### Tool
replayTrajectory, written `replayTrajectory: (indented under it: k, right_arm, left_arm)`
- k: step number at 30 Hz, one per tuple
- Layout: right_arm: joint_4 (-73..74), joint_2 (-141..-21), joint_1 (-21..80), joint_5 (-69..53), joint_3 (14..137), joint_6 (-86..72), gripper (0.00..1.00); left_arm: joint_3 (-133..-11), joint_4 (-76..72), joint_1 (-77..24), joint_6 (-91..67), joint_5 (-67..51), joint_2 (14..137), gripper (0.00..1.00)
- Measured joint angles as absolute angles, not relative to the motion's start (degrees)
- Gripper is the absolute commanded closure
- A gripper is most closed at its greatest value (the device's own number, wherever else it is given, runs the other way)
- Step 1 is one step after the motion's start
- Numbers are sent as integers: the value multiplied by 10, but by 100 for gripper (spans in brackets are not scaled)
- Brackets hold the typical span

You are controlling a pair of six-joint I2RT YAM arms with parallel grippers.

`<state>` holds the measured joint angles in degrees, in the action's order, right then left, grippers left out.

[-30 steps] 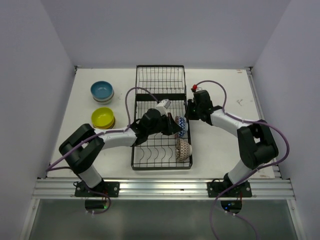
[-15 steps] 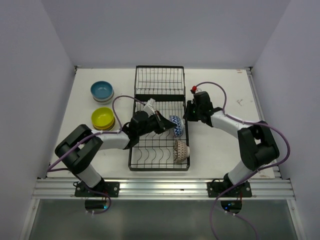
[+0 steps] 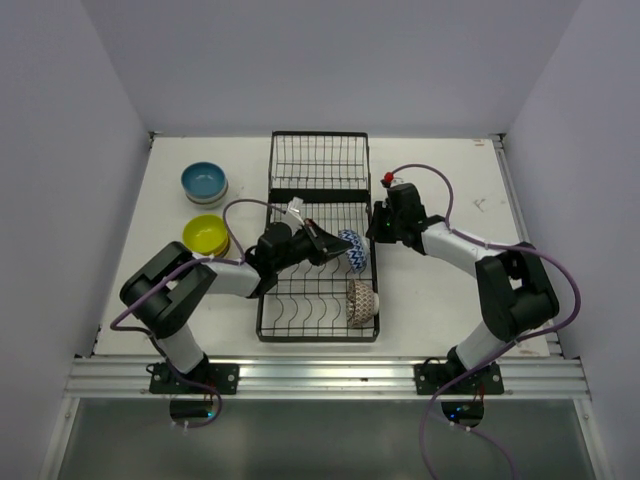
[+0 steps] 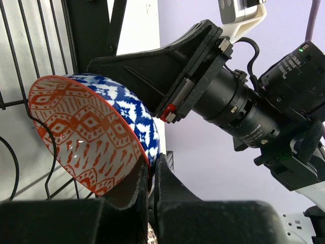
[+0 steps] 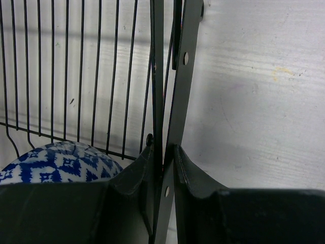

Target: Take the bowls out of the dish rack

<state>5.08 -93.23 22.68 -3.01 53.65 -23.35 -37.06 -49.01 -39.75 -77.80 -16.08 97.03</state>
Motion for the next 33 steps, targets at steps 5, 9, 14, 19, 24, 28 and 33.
replayTrajectory:
  k: [5,9,14,19,24,28,33]
  right_arm:
    - [48,-931,227,-30,534,-234,100]
    - [46,-929,226,-24,532,-233,100]
    - [44,-928,222,-20,530,-229,100]
    - [42,-926,220,-20,527,-229,100]
    - [40,-926,218,-20,526,-229,100]
    - [36,-925,218,-20,523,-228,100]
    - [32,-924,217,-21,520,-228,100]
  left_arm:
    - [-368,-508,-392,-802,-163,976,100]
    - [-366,-581,-377,-823,-161,973,100]
    - [-366,-672,-352,-835,-152,969,100]
    - [-366,-689,-350,-834,-164,964,100]
    - [-366,-636,-349,-793,-203,912,100]
    - [-377,-502,-341,-697,-225,806,100]
    - [-495,-217,-315,-500,-169,671,100]
